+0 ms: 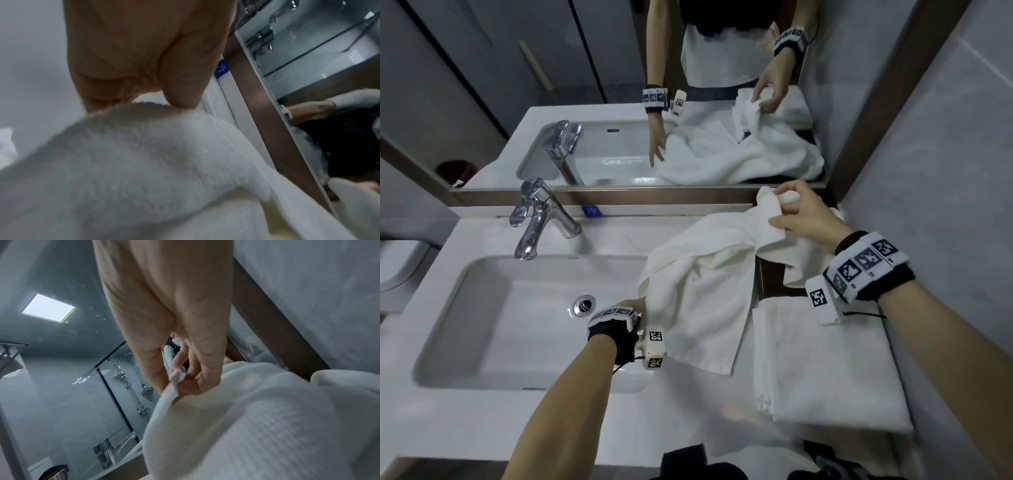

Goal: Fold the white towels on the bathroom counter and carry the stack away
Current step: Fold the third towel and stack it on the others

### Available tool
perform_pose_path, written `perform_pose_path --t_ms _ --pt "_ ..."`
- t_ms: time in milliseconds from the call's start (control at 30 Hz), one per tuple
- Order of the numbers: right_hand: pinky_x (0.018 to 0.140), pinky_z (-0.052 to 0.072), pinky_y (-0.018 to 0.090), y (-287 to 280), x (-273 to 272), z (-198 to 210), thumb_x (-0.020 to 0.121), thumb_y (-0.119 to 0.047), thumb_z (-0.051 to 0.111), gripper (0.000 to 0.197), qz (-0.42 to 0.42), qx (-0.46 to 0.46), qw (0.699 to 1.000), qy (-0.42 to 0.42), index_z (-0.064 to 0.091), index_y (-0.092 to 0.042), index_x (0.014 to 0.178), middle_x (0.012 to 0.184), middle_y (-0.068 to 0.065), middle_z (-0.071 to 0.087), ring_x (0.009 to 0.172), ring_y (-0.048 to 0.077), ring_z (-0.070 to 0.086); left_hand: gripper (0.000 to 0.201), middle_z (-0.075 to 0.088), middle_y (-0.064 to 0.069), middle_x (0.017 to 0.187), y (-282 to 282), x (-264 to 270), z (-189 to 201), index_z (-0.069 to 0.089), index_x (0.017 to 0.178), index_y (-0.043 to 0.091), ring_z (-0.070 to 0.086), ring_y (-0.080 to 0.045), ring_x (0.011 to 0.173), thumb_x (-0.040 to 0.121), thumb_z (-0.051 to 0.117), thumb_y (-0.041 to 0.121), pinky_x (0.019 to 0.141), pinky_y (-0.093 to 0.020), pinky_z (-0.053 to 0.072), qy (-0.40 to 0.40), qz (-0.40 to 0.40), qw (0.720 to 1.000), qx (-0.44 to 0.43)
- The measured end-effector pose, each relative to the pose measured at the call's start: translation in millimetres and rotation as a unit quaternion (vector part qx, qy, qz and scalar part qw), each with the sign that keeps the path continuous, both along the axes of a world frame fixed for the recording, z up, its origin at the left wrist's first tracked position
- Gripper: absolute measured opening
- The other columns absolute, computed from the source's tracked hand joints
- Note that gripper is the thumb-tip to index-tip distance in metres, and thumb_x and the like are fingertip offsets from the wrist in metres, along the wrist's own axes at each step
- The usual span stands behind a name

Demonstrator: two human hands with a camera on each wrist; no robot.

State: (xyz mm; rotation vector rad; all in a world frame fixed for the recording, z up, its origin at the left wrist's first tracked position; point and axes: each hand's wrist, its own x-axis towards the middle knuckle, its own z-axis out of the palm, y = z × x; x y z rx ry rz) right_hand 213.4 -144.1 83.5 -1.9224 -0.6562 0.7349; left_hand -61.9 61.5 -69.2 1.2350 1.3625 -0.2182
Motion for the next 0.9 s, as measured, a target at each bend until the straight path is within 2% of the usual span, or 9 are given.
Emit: perform_pose_path --t_ms 133,233,333,400,533,633,700,833,900 --pt "0.060 0.048 0.018 2 -7 4 0.084 0.005 0.058 0.037 0.000 0.012 1.000 0.004 0.045 -0.008 0.116 0.102 0.023 0.067 0.073 0.017 0.061 0.030 0.065 -0.011 0.080 2 -3 -13 0.063 0.093 0.008 0.058 -0.023 0.071 0.084 0.064 0.037 0.078 -0.035 0.047 -0.057 0.075 0.994 -0.060" --pt "0.068 0.046 0.022 4 -6 3 0.086 0.005 0.056 0.032 0.001 0.021 1.000 -0.008 0.050 -0.005 0.115 0.101 0.020 0.067 0.084 0.018 0.062 0.031 0.067 -0.007 0.062 7 -1 -16 0.061 0.083 0.007 0.062 -0.021 0.050 0.087 0.062 0.038 0.061 -0.027 0.051 -0.094 0.195 0.973 -0.074" --pt "0.061 0.040 0.005 12 -5 2 0.089 0.001 0.052 0.024 0.027 0.015 0.999 -0.042 0.062 -0.009 0.108 0.092 -0.001 0.065 0.071 -0.011 0.059 0.026 0.062 -0.013 0.072 24 10 2 0.056 0.089 0.005 0.058 -0.024 0.059 0.085 0.064 0.029 0.063 -0.032 0.053 -0.086 0.221 0.971 0.032" --pt "0.060 0.038 0.001 25 -8 5 0.092 -0.001 0.045 0.029 0.043 0.014 0.998 -0.052 0.066 -0.007 0.111 0.092 -0.009 0.064 0.066 -0.016 0.055 0.020 0.057 -0.007 0.059 32 25 27 0.054 0.073 0.006 0.052 -0.022 0.056 0.085 0.064 0.019 0.062 -0.032 0.049 -0.144 0.203 0.956 0.154" --pt "0.084 0.046 0.013 53 -26 11 0.088 0.016 0.033 0.046 0.106 0.023 0.994 -0.013 0.060 -0.003 0.120 0.116 0.006 0.062 0.105 0.012 0.057 0.038 0.043 -0.001 0.051 22 57 78 0.045 0.055 0.014 0.040 -0.012 0.047 0.088 0.061 0.018 0.051 -0.024 0.038 -0.250 0.087 0.930 0.256" --pt "0.077 0.045 0.008 63 -39 13 0.086 0.006 0.056 0.032 0.170 0.029 0.983 -0.057 0.062 -0.003 0.116 0.101 0.000 0.064 0.088 0.005 0.058 0.027 0.048 -0.001 0.060 4 71 104 0.053 0.065 0.009 0.044 -0.006 0.050 0.089 0.061 0.018 0.049 -0.020 0.038 -0.305 0.036 0.912 0.273" --pt "0.074 0.040 0.018 65 -42 14 0.084 -0.014 0.068 0.018 0.173 0.022 0.976 -0.127 0.069 -0.007 0.100 0.083 -0.003 0.059 0.075 0.003 0.051 0.022 0.052 0.001 0.062 -7 74 113 0.057 0.070 0.007 0.048 -0.002 0.051 0.089 0.062 0.018 0.047 -0.017 0.041 -0.330 0.020 0.904 0.270" --pt "0.095 0.029 0.030 69 -45 13 0.083 -0.031 0.067 0.019 0.169 -0.046 0.932 -0.317 0.070 -0.014 0.091 0.102 0.005 0.044 0.103 0.019 0.036 0.028 0.058 -0.014 0.081 -24 68 123 0.060 0.092 -0.011 0.056 -0.019 0.073 0.091 0.059 0.017 0.059 -0.029 0.049 -0.368 0.019 0.901 0.228" --pt "0.099 0.033 0.035 71 -49 13 0.086 -0.029 0.064 0.018 0.182 -0.033 0.927 -0.326 0.067 -0.012 0.091 0.106 0.004 0.050 0.110 0.023 0.043 0.027 0.056 -0.017 0.083 -33 67 123 0.060 0.096 -0.012 0.052 -0.023 0.075 0.093 0.056 0.015 0.061 -0.034 0.046 -0.376 0.016 0.901 0.215"
